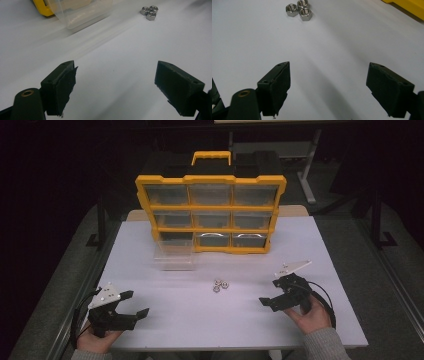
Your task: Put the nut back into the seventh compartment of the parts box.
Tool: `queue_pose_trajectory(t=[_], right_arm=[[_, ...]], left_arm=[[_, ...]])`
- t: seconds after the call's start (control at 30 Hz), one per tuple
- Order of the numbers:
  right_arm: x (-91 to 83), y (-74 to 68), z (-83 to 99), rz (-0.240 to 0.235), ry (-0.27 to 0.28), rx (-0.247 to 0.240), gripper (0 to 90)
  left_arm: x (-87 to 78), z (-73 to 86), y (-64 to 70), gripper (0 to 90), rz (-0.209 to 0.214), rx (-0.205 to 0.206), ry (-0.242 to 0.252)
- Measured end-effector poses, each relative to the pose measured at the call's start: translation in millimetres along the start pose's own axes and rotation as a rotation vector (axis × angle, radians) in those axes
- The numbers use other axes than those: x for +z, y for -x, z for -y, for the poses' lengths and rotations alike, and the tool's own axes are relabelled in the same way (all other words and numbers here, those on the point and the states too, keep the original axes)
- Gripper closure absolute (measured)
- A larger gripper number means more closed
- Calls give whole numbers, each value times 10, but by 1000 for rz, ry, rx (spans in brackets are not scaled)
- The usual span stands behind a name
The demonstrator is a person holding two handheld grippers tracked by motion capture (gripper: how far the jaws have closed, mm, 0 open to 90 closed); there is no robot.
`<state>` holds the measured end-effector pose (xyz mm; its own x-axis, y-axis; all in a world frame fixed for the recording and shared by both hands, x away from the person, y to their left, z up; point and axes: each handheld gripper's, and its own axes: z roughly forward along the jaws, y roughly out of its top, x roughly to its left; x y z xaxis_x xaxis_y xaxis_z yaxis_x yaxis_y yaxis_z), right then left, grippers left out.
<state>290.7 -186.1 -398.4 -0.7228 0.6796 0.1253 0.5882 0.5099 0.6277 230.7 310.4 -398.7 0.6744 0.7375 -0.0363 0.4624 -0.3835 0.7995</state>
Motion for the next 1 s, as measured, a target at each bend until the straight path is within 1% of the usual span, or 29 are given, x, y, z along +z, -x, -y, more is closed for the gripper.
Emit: queue_pose_trajectory(t=[0.03, 0.1, 0.13, 0.17, 0.2, 0.23, 0.33, 0.43, 0.47, 0.5, 0.53, 0.6, 0.63, 0.7, 0.8, 0.83, 0.87, 0.9, 0.93, 0.97, 1.0], right_arm=[[0, 0, 0, 0, 0, 0, 191], [41, 13, -64, -12, -9, -6, 201], [41, 13, -64, -12, -9, -6, 201], [73, 23, -114, -20, -18, -12, 204], [73, 23, -114, -20, -18, -12, 204], [98, 30, -169, -24, -25, -17, 209], [141, 29, -257, -35, -41, -31, 224], [200, 18, -355, -40, -49, -55, 237], [218, 5, -391, -41, -55, -56, 244], [218, 5, -391, -41, -55, -56, 244], [271, -9, -471, -45, -64, -76, 260], [293, -13, -497, -47, -68, -82, 265], [353, -17, -560, -54, -78, -96, 276], [378, -24, -588, -59, -88, -93, 283], [460, -48, -663, -65, -107, -110, 308], [512, -65, -709, -75, -112, -111, 335], [540, -74, -732, -80, -119, -116, 340], [580, -83, -760, -70, -129, -131, 344], [580, -83, -760, -70, -129, -131, 344], [625, -102, -800, -72, -144, -139, 370], [658, -111, -828, -76, -148, -152, 374]], left_arm=[[0, 0, 0, 166, 0, 0, 0], [-2, -1, -5, 166, -2, -1, -2], [-2, -1, -5, 166, -2, -1, -2], [-7, -3, -10, 166, -5, 2, -5], [-7, -3, -10, 166, -5, 2, -5], [-14, -4, -11, 166, -5, -4, 0], [-13, -2, -16, 166, -7, -10, 6], [-20, -4, -32, 166, -7, 0, -5], [-20, -4, -32, 166, -7, 0, -5], [-17, -3, -30, 166, -7, -4, -1], [-16, -1, -32, 166, -7, -6, -2], [-14, 0, -32, 166, -6, -9, -2], [-16, -2, -41, 166, -8, 6, -2], [-15, -2, -41, 166, -6, 5, -2], [-10, -3, -29, 166, -6, -8, 7], [-11, -6, -28, 166, -6, -5, 8], [-9, -6, -24, 166, -5, -9, 12], [-9, -6, -24, 166, -5, -9, 12], [-9, -6, -24, 166, -5, -7, 11], [-3, -2, -18, 166, -3, -11, 12], [-2, -3, -19, 166, -1, -10, 11]])
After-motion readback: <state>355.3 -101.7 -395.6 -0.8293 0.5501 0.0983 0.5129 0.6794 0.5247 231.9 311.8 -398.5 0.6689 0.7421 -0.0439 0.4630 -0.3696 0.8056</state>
